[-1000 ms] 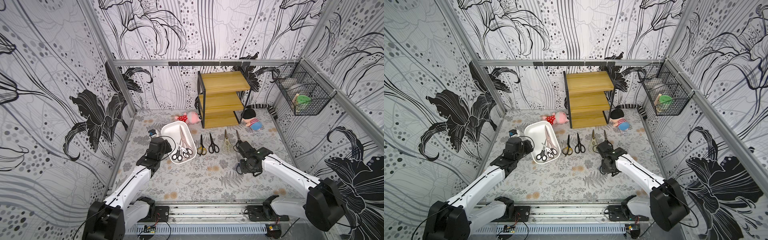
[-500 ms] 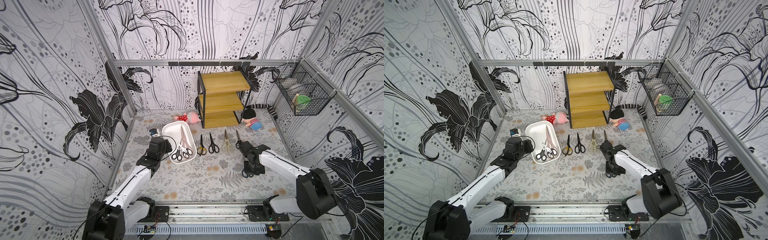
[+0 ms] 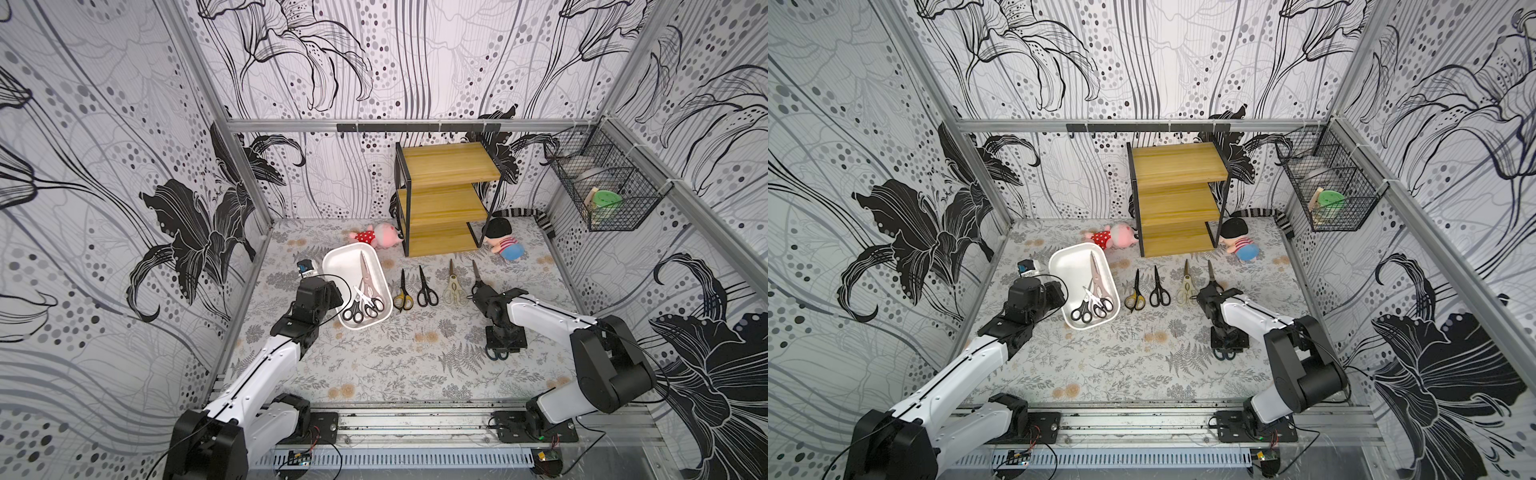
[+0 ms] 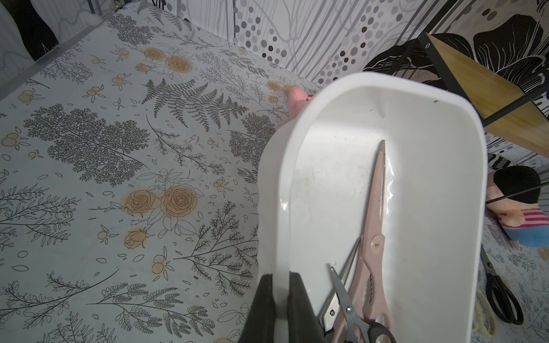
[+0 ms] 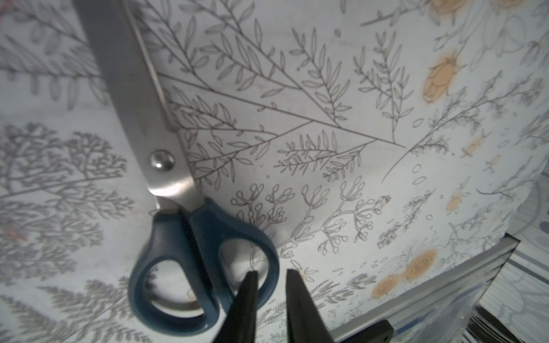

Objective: Take the scissors out of the storage box
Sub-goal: Place the scissors at the center of the board, then pick up the scissors from the storage box.

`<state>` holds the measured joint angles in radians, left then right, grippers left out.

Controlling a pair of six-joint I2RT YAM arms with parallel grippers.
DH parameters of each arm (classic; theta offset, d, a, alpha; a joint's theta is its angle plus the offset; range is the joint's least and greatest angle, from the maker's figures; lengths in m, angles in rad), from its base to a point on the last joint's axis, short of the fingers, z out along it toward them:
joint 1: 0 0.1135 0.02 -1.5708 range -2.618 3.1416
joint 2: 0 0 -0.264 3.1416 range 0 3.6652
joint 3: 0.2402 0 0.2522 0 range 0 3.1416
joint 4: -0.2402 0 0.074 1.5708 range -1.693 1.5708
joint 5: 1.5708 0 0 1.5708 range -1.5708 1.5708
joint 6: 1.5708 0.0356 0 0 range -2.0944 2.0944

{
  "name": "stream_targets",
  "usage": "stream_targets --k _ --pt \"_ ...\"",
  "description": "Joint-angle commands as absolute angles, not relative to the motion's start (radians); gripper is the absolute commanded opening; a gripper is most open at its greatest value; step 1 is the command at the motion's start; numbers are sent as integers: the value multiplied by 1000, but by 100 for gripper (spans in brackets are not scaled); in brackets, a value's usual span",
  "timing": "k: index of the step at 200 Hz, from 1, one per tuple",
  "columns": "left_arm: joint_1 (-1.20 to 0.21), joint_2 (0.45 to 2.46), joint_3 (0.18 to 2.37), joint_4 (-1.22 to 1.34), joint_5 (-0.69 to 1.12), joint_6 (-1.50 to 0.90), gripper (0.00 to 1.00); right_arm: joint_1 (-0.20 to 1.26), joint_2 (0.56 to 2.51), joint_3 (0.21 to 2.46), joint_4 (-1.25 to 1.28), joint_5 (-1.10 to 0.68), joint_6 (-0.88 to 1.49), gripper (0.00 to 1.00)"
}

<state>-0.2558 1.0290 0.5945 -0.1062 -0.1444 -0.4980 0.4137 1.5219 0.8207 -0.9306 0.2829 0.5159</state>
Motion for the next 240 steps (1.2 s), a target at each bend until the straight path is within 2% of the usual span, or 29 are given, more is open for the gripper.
stream_targets --k 1,44,73,100,147,177,205,240 --pt "-259 1000 585 -60 -167 -519 0 409 1489 848 -950 311 525 31" --pt "-259 965 576 -152 -179 -538 0 412 1441 1024 -987 272 516 37" --pt "-259 914 533 -183 -192 -575 0 450 1427 1134 -824 110 479 37" --pt "-260 874 484 -170 -220 -618 0 575 1457 1207 -622 49 482 37" --pt "-259 876 478 -194 -288 -650 0 810 1661 1420 -452 53 419 35" --pt "-260 887 489 -210 -298 -651 0 931 1875 1592 -444 26 353 35" --pt "-259 889 491 -215 -309 -653 0 994 2034 1746 -474 18 319 34" --pt "-259 894 500 -233 -327 -653 0 1022 2156 1864 -541 24 280 29"
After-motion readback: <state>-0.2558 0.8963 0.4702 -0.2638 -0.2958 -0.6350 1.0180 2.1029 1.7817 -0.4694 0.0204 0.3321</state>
